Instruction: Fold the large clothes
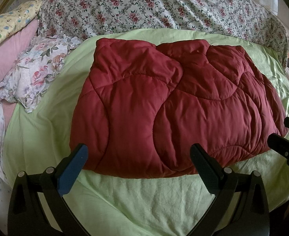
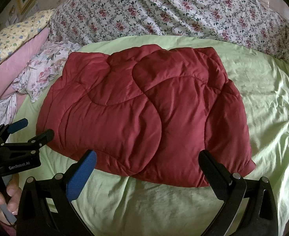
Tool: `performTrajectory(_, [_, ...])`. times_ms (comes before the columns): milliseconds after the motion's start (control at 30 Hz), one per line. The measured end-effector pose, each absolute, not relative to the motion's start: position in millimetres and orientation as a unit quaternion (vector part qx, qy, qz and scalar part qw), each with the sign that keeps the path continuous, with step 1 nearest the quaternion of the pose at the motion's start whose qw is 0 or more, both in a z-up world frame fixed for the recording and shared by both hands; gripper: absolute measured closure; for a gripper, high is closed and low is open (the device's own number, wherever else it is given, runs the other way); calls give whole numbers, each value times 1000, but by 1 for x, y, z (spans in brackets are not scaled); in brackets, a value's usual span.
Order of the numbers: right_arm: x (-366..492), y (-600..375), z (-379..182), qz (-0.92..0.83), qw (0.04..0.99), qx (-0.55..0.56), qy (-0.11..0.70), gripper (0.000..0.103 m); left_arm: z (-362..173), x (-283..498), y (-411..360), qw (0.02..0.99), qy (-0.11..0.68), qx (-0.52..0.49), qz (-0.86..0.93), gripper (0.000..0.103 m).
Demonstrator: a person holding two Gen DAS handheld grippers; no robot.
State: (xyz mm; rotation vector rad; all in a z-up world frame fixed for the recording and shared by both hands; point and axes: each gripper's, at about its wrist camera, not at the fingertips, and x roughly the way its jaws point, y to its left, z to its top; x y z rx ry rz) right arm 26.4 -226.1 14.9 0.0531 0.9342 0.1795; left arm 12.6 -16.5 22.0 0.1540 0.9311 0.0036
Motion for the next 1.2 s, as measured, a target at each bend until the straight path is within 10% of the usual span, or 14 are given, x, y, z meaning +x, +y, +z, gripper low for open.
performTrajectory(1200, [26,-234,18,85,894,43,437,0,28,12,-20,900,431,49,-29,0])
